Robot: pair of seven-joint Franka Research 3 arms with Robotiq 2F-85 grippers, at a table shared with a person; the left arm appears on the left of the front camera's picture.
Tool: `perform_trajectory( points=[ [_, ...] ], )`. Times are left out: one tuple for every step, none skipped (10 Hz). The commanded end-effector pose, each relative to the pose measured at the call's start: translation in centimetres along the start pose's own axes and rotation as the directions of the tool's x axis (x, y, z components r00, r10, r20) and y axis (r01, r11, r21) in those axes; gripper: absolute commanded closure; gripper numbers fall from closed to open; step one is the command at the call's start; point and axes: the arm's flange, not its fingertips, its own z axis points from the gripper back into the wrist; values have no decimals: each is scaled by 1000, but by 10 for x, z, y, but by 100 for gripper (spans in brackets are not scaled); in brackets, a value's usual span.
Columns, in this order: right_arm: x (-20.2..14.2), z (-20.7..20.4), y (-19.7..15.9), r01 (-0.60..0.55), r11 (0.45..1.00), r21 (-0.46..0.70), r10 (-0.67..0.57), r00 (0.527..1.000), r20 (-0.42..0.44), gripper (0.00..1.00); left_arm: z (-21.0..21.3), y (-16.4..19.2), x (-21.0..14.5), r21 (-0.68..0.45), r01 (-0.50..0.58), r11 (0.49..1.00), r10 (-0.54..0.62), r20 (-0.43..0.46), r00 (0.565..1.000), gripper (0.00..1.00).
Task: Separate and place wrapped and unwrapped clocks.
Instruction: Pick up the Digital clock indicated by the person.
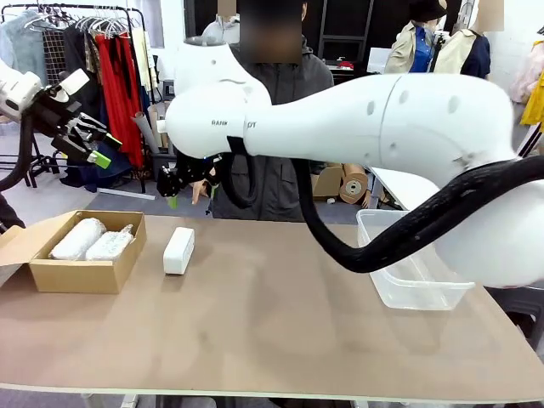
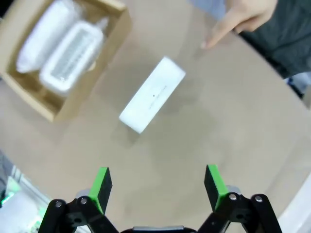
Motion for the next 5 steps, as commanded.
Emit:
perform_trajectory(
  points=[
    [22, -24, 7, 19, 999, -26, -19, 1000, 20, 0, -1, -2, 0, 3, 12, 1000, -12, -5, 1000, 0],
    [26, -40, 6, -2, 1000, -3, 2, 1000, 28, 0, -1, -2, 0, 3, 12, 1000, -12, -5, 1000, 0],
    [31, -56, 3, 16, 1000, -16, -15, 999, 49, 0, -1, -2, 0, 3, 12, 1000, -12, -5, 1000, 0],
    [30, -60, 1, -23, 1000, -8, 23, 998, 55, 0, -1, -2, 0, 3, 12, 1000, -12, -5, 1000, 0],
    [7, -55, -2, 11, 1000, 13, -11, 1000, 4, 0, -1, -2, 0, 3, 12, 1000, -12, -5, 1000, 0]
  ],
)
